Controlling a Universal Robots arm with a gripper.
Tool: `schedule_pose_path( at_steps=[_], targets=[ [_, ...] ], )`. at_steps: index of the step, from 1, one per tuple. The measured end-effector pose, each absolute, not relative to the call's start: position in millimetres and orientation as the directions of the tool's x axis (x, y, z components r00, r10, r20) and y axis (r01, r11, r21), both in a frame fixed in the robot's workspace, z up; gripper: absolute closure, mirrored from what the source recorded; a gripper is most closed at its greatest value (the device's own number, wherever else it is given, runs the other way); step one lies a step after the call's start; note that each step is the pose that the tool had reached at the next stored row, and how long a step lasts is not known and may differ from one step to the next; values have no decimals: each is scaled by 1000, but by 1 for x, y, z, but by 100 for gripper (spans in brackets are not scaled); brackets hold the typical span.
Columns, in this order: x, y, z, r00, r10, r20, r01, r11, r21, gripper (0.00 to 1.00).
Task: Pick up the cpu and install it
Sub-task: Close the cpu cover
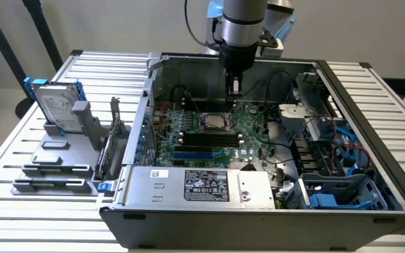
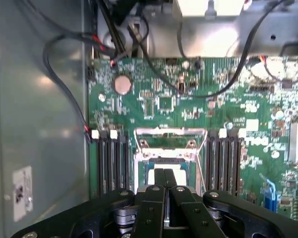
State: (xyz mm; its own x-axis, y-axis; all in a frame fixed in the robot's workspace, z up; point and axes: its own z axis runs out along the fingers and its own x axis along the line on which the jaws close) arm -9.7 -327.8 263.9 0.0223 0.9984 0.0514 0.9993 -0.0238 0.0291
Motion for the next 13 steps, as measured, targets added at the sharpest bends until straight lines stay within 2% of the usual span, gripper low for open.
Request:
schedule_pose_path(
  at_steps=[5, 13],
  targets=[
    [13, -328, 274, 22, 998, 53, 999, -24, 24, 89],
    [44, -331, 275, 23, 998, 53, 1000, -24, 19, 89]
  ],
)
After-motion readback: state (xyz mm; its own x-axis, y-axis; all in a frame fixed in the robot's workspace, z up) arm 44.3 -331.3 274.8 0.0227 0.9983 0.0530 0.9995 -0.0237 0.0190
